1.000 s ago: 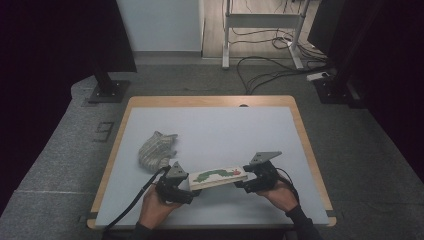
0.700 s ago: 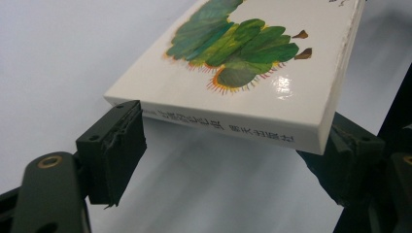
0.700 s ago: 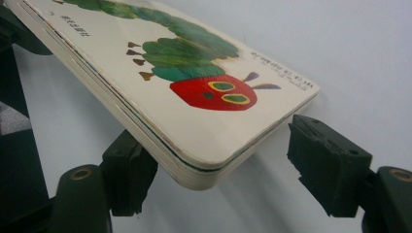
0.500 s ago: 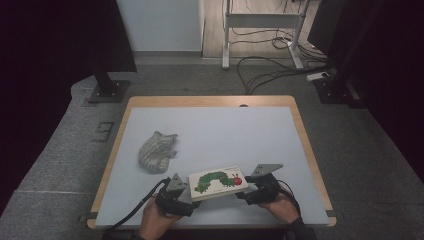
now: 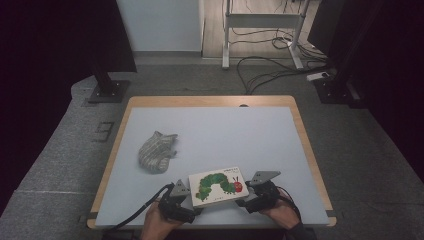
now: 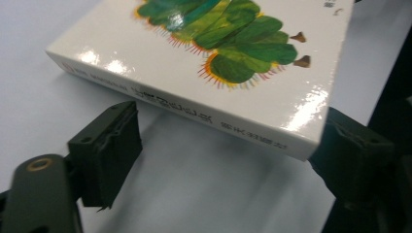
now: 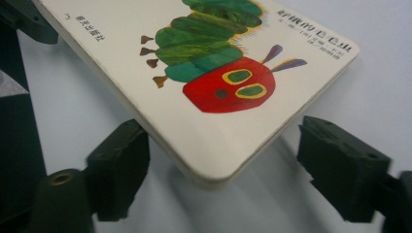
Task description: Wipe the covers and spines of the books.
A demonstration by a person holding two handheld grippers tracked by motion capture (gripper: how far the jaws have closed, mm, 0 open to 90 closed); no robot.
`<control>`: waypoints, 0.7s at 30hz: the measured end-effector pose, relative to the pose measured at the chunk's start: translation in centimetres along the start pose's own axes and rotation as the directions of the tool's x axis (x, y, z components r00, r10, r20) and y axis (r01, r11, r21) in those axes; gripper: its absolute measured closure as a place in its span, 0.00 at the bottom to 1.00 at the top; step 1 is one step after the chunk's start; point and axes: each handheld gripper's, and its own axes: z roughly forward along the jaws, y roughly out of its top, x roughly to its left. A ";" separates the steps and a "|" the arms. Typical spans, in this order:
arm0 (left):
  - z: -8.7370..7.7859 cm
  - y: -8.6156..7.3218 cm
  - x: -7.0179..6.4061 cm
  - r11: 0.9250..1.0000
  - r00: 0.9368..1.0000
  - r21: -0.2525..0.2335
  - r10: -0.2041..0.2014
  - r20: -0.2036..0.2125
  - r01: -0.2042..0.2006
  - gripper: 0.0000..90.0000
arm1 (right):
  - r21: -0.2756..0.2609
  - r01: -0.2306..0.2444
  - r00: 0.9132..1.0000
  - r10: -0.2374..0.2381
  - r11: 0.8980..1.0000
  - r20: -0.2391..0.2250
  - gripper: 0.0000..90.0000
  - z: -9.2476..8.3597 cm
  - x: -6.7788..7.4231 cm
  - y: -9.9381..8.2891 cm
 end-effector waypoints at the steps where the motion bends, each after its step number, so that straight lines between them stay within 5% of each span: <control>1: 0.1 -0.1 0.0 1.000 1.000 -0.007 0.012 -0.015 -0.012 0.16 | 0.005 0.001 1.000 -0.001 1.000 -0.003 0.18 0.2 0.0 -0.1; 9: 0.2 -0.4 -0.2 0.998 0.997 -0.011 0.061 -0.040 -0.062 0.16 | -0.005 0.041 0.999 -0.041 0.999 0.007 0.15 0.6 0.4 -0.5; 12: 0.0 -0.6 -0.4 0.998 0.998 -0.019 0.062 -0.033 -0.063 0.16 | -0.029 0.020 1.000 -0.020 0.999 -0.011 0.16 0.4 0.4 -0.6; 21: -0.5 -0.6 0.1 0.998 0.998 -0.020 0.061 -0.016 -0.061 0.34 | -0.018 0.059 0.997 -0.058 0.998 0.055 0.24 0.6 0.9 -0.7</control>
